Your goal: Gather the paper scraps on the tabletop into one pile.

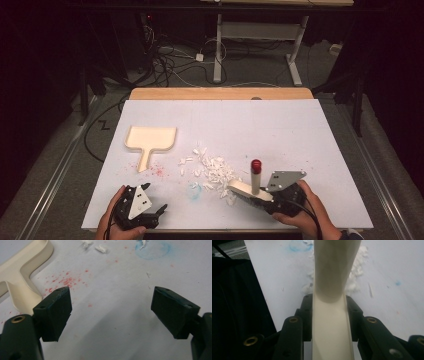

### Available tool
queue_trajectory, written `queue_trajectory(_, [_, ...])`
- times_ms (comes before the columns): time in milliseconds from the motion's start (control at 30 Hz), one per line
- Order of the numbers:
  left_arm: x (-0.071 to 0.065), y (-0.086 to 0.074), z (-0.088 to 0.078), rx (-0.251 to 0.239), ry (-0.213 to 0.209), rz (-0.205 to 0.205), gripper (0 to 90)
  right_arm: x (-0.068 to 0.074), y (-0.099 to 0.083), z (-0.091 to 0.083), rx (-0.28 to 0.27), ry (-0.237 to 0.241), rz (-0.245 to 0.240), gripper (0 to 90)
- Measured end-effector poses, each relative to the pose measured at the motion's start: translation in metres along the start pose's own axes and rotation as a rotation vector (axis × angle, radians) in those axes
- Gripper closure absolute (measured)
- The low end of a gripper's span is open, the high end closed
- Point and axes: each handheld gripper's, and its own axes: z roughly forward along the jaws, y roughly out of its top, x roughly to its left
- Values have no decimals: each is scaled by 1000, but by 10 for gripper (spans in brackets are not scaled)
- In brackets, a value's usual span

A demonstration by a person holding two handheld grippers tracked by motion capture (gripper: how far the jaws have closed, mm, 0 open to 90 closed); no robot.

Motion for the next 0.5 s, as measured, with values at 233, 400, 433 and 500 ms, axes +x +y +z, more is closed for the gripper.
queue_trajectory(233, [3,0,4,-1,-13,0,159,-9,35,21,-48,30,-18,679])
queue_trajectory(400, [3,0,3,-3,-21,-9,159,-11,50,24,-80,17,-30,678])
queue_trajectory(433, [3,0,2,-7,-18,-8,159,-11,51,22,-99,19,-25,678])
queue_trajectory(500, [3,0,1,-17,-8,1,159,-9,49,18,-123,31,-28,678])
